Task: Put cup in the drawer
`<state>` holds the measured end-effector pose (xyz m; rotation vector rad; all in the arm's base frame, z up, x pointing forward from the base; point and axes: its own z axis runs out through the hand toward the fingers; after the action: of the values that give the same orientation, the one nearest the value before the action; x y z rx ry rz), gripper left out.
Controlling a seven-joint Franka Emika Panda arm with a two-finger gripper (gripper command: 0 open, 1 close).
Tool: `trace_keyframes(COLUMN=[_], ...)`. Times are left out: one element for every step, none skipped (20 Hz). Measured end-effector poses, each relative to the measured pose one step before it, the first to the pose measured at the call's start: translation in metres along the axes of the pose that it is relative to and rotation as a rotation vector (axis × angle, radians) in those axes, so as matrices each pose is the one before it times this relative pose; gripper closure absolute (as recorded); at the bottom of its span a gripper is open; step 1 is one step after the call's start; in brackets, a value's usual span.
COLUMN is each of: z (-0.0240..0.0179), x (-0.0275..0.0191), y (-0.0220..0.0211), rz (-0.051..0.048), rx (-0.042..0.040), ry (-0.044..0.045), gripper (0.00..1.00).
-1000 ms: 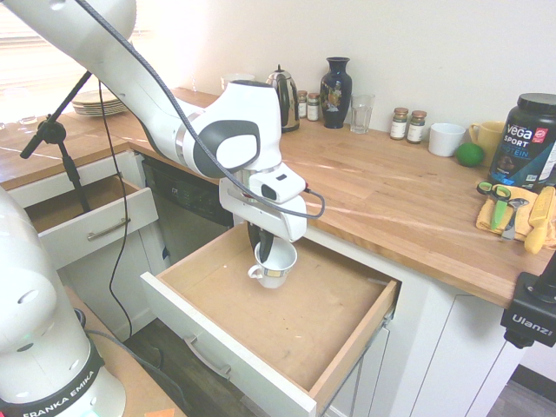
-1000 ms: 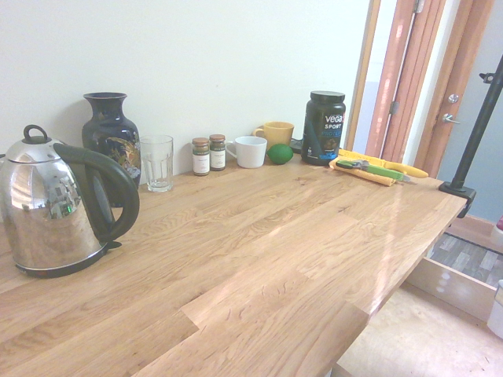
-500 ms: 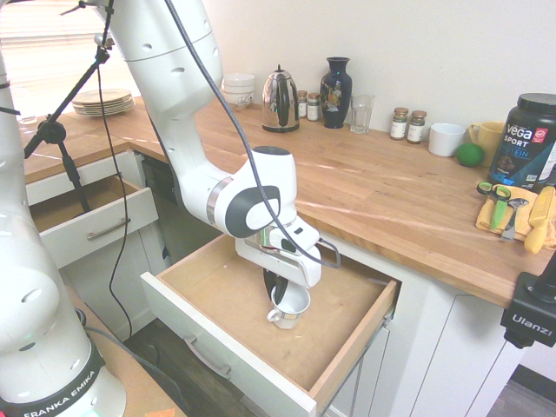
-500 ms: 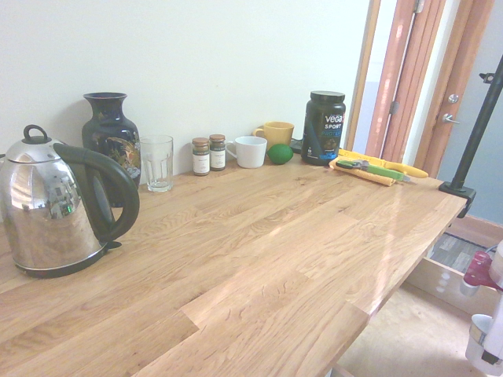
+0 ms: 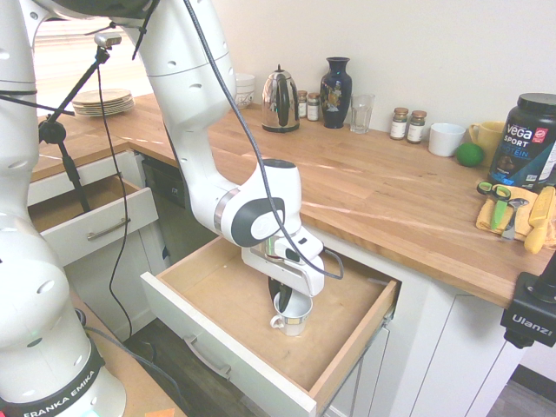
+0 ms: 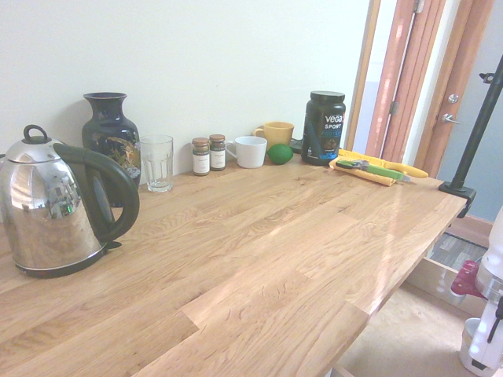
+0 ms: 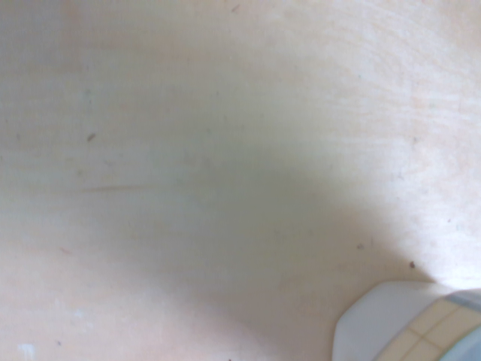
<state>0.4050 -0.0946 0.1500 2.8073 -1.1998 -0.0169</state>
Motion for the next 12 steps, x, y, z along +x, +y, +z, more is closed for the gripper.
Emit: trace_keyframes(z=[-0.00022,-0.00026,-0.00022,-0.00015,-0.00011,-0.00004,-0.00002,-0.00007,-0.00007,-0.00007,-0.00008,-0.00013], x=[0.00015,-0.00001,-0.00004,-0.00008,-0.00002,-0.00005,-0.00011,-0.00023,-0.00014,-0.00001,0.00005,0.00024], y=[-0.00038,-0.00066,-0.00059,-0.00046,-0.00024,-0.00014,-0.00017,-0.00043,-0.00033,-0.00019,-0.00015,-0.00003], rz=[0.00186,0.00293,0.0028,0.00033,0.00028,0.00093,0.00077,0.00014,0.00044,0.00082,0.00107,0.00082], rx=[0.00149,0.0016,0.00136,0.00006,-0.00015,0.00026,0.00031,0.00039,0.00041,0.00041,0.00044,0.00025], ry=[-0.00024,-0.00025,-0.00025,-0.00001,0.0002,-0.00007,-0.0002,-0.00007,-0.00005,-0.00002,-0.00001,0.00041], gripper=[0.0,0.0,0.0,0.0,0.0,0.0,0.0,0.0,0.0,0.0,0.0,0.0])
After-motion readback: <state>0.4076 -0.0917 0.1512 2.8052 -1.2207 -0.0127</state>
